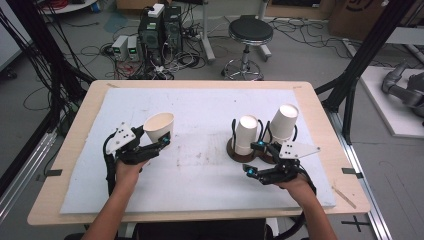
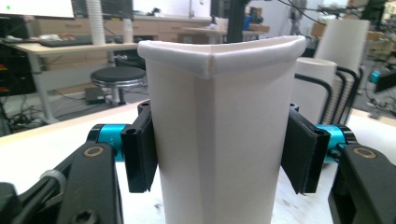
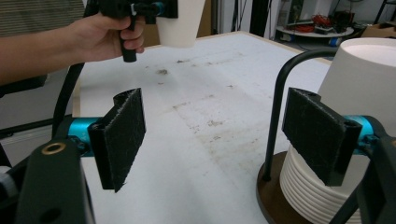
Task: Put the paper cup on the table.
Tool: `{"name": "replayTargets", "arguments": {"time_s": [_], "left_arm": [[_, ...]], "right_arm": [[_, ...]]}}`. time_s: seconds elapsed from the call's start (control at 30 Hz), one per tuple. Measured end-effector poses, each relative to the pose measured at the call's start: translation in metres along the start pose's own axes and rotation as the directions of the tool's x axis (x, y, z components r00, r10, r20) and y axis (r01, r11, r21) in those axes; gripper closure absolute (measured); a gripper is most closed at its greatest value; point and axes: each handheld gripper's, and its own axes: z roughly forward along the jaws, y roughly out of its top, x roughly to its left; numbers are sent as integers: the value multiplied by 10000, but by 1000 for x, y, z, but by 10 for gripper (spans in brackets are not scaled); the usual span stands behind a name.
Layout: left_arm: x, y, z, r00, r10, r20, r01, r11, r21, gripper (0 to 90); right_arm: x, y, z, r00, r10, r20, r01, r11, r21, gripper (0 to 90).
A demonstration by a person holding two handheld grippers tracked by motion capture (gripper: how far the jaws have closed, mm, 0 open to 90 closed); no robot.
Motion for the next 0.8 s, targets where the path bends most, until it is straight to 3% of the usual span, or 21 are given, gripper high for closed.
{"name": "replayTargets", "arguments": {"time_s": [0.3, 0.6, 0.8], "left_arm": [[16, 8, 20, 9964, -5, -846, -4, 9999, -105, 366], [34, -8, 36, 9883, -403, -1471, 468, 9981, 409, 366], [40, -16, 42, 9866, -589, -1522, 693, 9955, 641, 366]], "right_arm": [[3, 1, 3, 9999, -26, -165, 27, 10000, 28, 220], [3, 2, 4, 9998, -26, -196, 28, 10000, 65, 220], [2, 2, 4, 9998, -31, -177, 31, 10000, 16, 220]]}}
